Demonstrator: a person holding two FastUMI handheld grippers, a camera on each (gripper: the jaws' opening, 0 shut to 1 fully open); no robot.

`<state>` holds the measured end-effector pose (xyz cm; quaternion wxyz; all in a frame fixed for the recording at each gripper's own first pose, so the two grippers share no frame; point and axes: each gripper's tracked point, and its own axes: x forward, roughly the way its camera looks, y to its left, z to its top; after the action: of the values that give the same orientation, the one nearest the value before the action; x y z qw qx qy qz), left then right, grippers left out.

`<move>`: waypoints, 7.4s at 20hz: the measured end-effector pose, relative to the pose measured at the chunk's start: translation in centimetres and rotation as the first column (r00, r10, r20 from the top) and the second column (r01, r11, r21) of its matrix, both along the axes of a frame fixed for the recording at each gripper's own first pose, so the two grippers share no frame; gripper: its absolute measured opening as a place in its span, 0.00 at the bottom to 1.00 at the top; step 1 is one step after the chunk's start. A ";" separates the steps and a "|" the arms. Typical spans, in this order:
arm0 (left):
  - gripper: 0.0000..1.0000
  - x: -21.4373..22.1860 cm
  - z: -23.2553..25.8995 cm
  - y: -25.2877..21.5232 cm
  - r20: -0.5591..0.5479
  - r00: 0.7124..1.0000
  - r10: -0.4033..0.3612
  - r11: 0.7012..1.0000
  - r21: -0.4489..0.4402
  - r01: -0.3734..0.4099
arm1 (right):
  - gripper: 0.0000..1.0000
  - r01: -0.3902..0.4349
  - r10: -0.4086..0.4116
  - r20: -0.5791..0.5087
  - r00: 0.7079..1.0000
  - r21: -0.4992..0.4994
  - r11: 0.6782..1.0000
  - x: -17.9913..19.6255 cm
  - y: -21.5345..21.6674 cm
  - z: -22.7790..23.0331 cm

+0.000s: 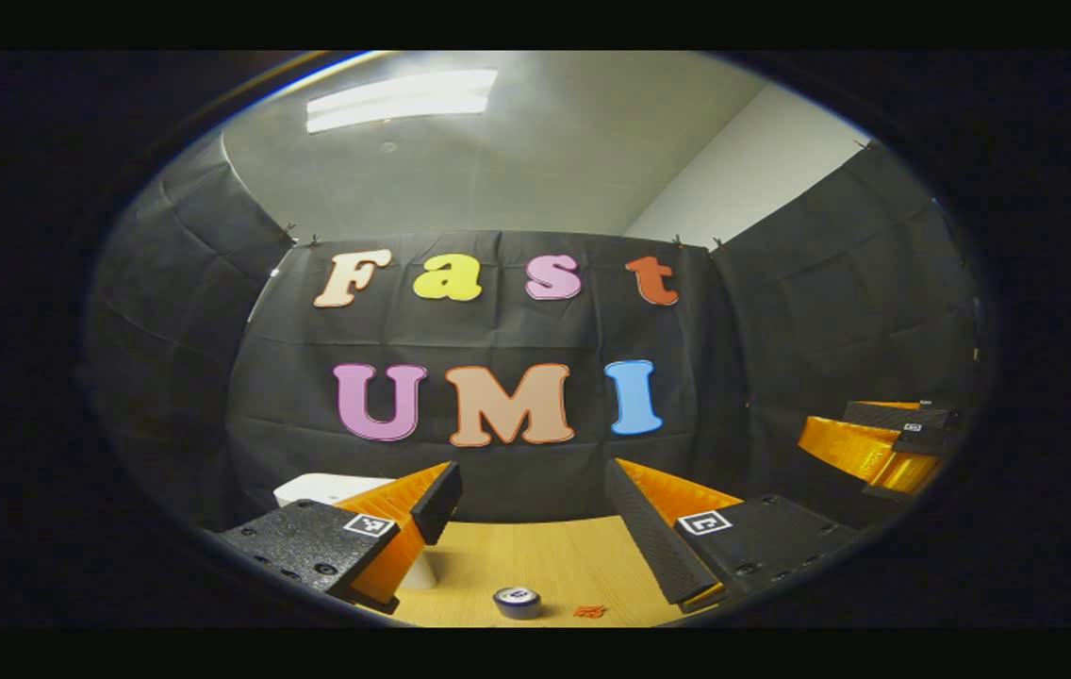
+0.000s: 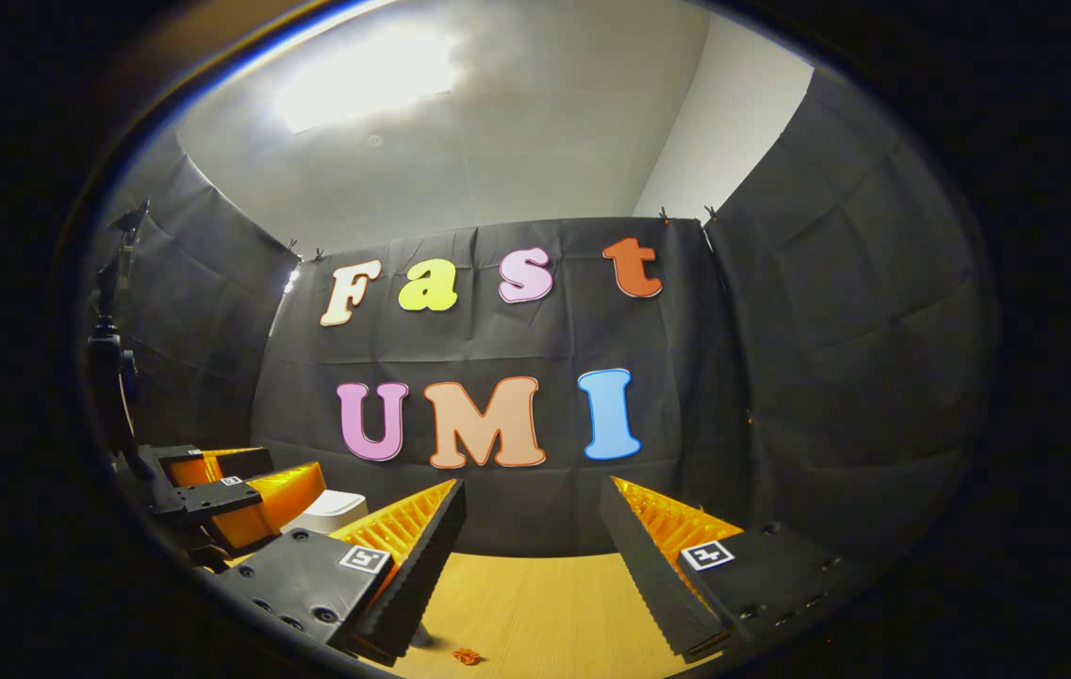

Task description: Press the lid of the desktop garbage bin to open it, pick up the crumpled paper on the desktop and throw it into the bin, then pick up the pop can on the desktop and drop it into the bin, and finally close the garbage bin lid.

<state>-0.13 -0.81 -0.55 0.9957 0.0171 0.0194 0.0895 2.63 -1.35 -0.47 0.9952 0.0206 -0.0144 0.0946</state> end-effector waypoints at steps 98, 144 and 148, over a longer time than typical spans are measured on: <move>0.92 -4.9 -6.4 16.7 -0.183 0.975 0.127 0.992 0.046 -0.121 | 0.37 -0.351 0.202 -0.591 0.781 -0.147 0.925 12.0 16.2 -25.7; 0.94 -1.3 -36.8 3.4 -0.493 0.860 -0.131 0.987 -0.145 0.068 | 0.94 0.199 -0.272 -0.224 0.936 -0.301 0.933 5.9 -7.6 -5.2; 0.77 -1.8 -38.8 3.6 -0.576 0.809 -0.118 0.990 -0.130 0.051 | 0.94 0.177 -0.263 -0.251 0.932 -0.320 0.931 4.8 -7.7 -5.5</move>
<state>-1.94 2.79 -39.32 0.9444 -0.0095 0.3269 0.0343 7.39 -9.05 -6.01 0.9828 -0.1146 0.1433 -0.0216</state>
